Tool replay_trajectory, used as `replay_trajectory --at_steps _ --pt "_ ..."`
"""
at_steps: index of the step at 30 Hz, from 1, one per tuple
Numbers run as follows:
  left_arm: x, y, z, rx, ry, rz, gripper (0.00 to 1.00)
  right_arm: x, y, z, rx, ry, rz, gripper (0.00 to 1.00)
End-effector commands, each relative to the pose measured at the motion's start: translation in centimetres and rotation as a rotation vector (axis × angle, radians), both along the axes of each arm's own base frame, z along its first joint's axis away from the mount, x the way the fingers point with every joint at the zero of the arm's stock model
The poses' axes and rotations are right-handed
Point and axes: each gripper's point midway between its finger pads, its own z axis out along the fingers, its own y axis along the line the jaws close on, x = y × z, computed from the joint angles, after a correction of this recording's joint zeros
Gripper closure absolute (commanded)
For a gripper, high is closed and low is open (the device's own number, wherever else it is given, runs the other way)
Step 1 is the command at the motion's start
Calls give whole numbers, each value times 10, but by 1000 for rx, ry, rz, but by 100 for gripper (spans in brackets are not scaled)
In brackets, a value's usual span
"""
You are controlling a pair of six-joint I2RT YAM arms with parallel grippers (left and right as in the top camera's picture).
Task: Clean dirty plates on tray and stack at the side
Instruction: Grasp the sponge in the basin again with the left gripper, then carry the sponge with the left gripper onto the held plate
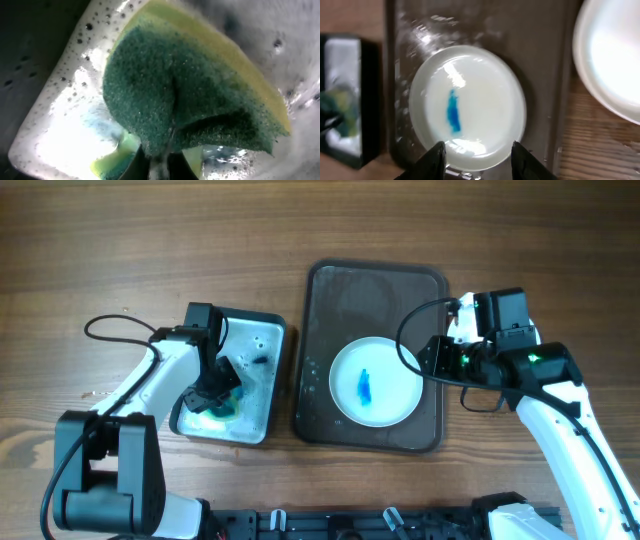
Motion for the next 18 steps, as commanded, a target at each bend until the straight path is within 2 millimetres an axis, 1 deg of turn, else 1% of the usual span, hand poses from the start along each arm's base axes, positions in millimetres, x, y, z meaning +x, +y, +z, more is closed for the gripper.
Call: replay_trajectory --at_steps 1,5,6,7,10,11,13,16,17,18 --pt "8 2 17 17 4 -50 96 14 -31 5 -56 -22 -202 54" --pt "20 1 50 15 -27 -50 96 19 -48 1 -64 -18 -226 51" --pt "24 0 60 14 -43 -50 96 19 -50 -2 -66 -12 -214 46" --pt "26 0 67 13 -56 -51 96 19 -50 -4 -60 -4 -196 42" --pt "35 -1 99 9 -115 -51 96 19 -34 -12 11 15 -50 40" --pt "37 -2 106 7 -130 -53 96 18 -29 -16 25 28 -8 40" --pt "42 -7 125 -1 -174 -80 96 16 -29 -29 17 74 11 39" --pt "47 -20 150 -20 -232 -126 96 15 -29 -51 8 147 29 39" --pt "48 -25 156 -23 -249 -141 96 15 -29 -59 8 173 29 39" --pt "49 -31 161 -28 -264 -156 96 15 -29 -67 9 196 29 43"
